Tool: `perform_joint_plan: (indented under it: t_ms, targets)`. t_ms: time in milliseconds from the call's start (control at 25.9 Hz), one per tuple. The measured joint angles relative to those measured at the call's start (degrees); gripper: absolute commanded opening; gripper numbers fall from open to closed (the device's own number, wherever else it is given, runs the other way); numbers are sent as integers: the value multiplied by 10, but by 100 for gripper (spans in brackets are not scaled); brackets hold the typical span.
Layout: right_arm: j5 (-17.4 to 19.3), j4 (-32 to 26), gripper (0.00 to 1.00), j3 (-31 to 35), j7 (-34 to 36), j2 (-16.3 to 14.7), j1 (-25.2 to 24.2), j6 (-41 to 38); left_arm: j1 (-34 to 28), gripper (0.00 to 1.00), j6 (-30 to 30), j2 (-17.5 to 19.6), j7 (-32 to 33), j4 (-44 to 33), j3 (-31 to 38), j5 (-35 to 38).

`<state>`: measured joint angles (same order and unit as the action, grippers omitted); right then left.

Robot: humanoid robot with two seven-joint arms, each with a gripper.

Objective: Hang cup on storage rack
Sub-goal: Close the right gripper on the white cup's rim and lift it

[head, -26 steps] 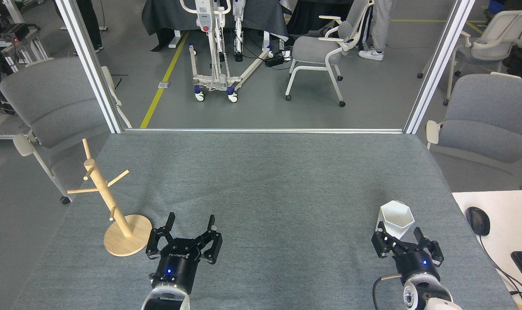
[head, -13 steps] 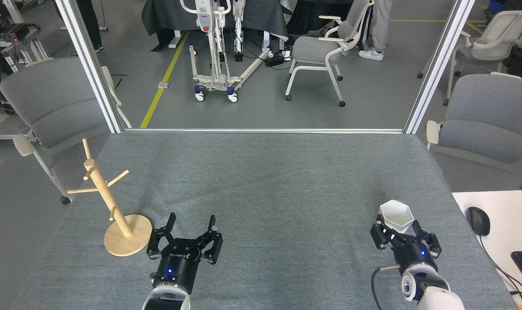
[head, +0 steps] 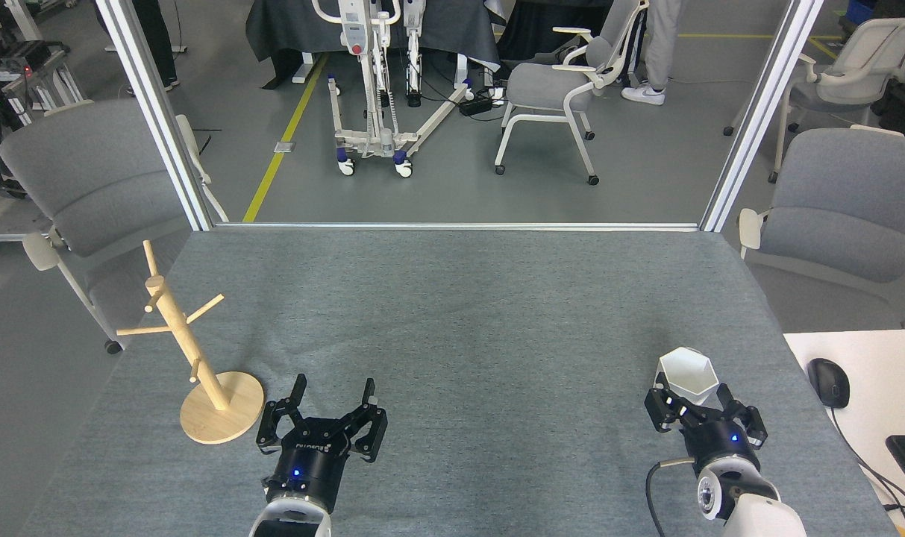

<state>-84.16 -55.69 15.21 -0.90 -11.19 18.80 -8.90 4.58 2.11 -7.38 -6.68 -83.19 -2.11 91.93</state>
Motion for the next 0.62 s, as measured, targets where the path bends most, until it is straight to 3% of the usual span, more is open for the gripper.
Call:
perform_joint_plan:
  t_ms: [619]
  targets:
    - [-5, 59, 100, -2, 2, -10, 41, 16, 1, 99, 0, 0, 0, 9, 0, 0]
